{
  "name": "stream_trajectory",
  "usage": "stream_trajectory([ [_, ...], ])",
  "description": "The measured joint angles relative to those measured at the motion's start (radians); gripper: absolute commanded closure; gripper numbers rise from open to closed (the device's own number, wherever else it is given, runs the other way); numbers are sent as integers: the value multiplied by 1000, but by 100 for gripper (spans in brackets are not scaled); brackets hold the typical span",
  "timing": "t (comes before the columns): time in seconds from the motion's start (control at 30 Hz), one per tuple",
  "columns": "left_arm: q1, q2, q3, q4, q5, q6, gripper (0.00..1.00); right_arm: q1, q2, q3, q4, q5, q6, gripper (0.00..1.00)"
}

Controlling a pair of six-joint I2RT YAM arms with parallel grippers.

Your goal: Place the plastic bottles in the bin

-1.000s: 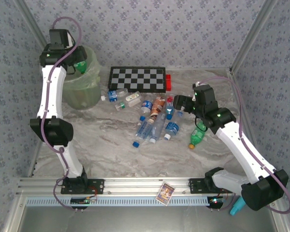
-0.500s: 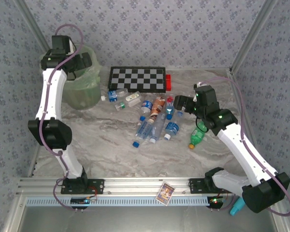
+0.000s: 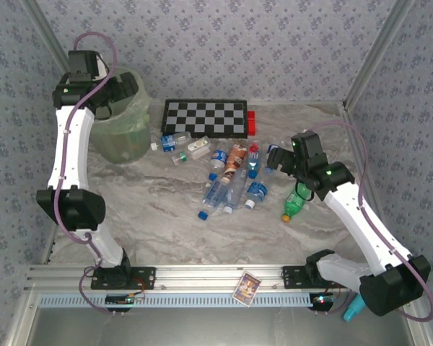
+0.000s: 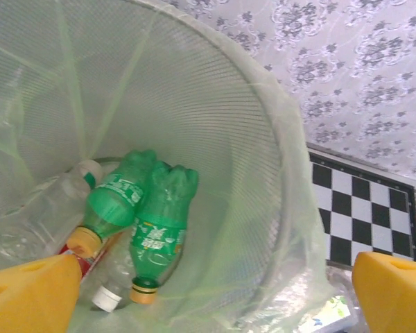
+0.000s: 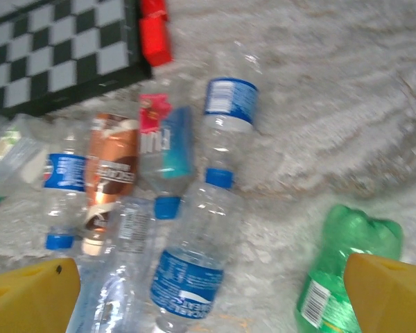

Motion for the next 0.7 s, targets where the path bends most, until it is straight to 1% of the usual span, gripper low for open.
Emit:
stream_trajectory([
  [0.07,-15,-32,-37,8,24,-19,0,-16,13,-19,-27,6,32,1],
  [0.17,-49,-86,-98,23,55,-45,0,-34,19,-64,-73,5,82,8],
  [0.33,-107,-156,-181,56,96,-80,0,-39,11,-149,-122,6,156,15],
  [0.5,-163,-190,-236,74,120,-105,0,-8,-51,-243,-132,5,229,22],
  [0.7,-236,-217,-275,88,133,-128,0,71,-157,-381,-92,-4,322,34],
])
